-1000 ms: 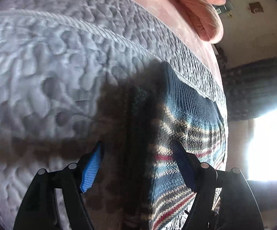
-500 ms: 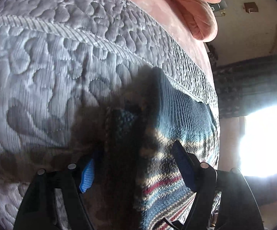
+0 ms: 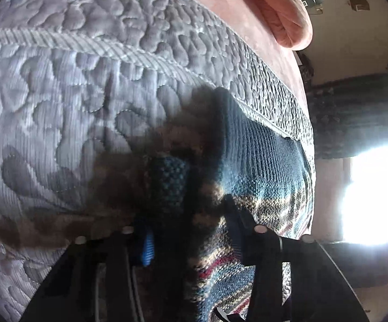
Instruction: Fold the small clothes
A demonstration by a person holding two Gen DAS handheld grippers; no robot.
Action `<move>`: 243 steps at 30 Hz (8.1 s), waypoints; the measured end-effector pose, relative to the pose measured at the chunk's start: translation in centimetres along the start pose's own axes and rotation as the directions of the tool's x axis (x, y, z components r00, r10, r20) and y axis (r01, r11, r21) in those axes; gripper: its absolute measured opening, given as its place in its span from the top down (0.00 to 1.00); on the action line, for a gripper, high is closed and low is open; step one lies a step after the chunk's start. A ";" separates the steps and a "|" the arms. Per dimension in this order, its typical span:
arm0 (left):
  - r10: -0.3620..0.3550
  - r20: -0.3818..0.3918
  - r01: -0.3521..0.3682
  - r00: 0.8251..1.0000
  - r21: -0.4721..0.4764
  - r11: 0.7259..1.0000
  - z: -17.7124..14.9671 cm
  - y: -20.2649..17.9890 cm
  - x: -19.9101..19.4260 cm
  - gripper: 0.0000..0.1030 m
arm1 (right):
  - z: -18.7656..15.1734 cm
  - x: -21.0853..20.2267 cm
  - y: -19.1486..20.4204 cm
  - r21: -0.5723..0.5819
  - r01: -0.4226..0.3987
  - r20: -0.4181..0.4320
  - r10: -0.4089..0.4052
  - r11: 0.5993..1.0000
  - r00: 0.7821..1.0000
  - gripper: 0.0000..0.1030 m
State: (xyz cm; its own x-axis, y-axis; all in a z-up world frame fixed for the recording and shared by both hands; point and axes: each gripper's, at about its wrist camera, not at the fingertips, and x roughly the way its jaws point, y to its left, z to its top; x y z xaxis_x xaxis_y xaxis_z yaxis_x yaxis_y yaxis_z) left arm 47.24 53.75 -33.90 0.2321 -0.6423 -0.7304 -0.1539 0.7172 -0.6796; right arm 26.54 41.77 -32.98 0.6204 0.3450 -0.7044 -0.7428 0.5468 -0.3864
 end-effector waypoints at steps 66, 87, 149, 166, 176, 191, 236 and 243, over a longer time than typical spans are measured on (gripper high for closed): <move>0.217 0.075 -0.228 0.973 0.200 0.953 0.6 -30.1 -3.1 0.80 | -2.9 -17.9 -23.3 0.521 -0.091 0.227 -0.035 0.849 0.973 0.84; 0.244 0.061 -0.251 0.968 0.251 0.935 0.1 -36.5 4.1 0.80 | -9.4 -19.0 -28.5 0.638 -0.062 0.198 -0.086 0.768 0.976 0.87; 0.192 0.387 -0.325 0.902 0.316 0.891 -6.1 -41.8 23.5 0.42 | -35.7 -11.4 -37.1 0.948 -0.293 0.263 0.211 0.125 0.942 0.65; -0.086 0.168 0.017 0.982 0.373 0.928 -10.4 -34.2 8.8 0.38 | -34.3 -8.3 -46.2 0.874 -0.483 0.439 0.515 -0.054 0.736 0.23; -0.209 0.125 0.172 0.970 0.255 0.952 -13.2 -29.0 10.0 0.38 | -30.6 -3.8 -47.9 0.902 -0.424 0.307 0.572 0.079 0.761 0.44; -0.245 0.091 0.222 0.965 0.205 0.953 -12.9 -27.4 12.3 0.38 | -28.8 -3.1 -47.9 0.872 -0.434 0.249 0.562 0.224 0.789 0.83; -0.133 -0.013 0.132 0.991 0.237 0.963 -7.2 -27.5 14.0 0.50 | -28.2 -0.1 -51.9 0.890 -0.387 0.179 0.598 0.240 0.781 0.94; -0.120 -0.107 0.148 0.987 0.315 0.938 -11.9 -26.7 15.1 0.61 | -31.9 -2.3 -49.7 0.890 -0.402 0.180 0.642 0.217 0.745 1.00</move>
State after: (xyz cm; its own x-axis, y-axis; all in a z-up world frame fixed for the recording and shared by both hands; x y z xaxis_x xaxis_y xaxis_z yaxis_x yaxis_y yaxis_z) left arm 43.40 21.68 -27.56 0.1450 -0.7489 -0.6466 0.1925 0.6624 -0.7240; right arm 54.00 -10.56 -31.20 0.0312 0.7457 -0.6656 -0.1862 0.6586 0.7291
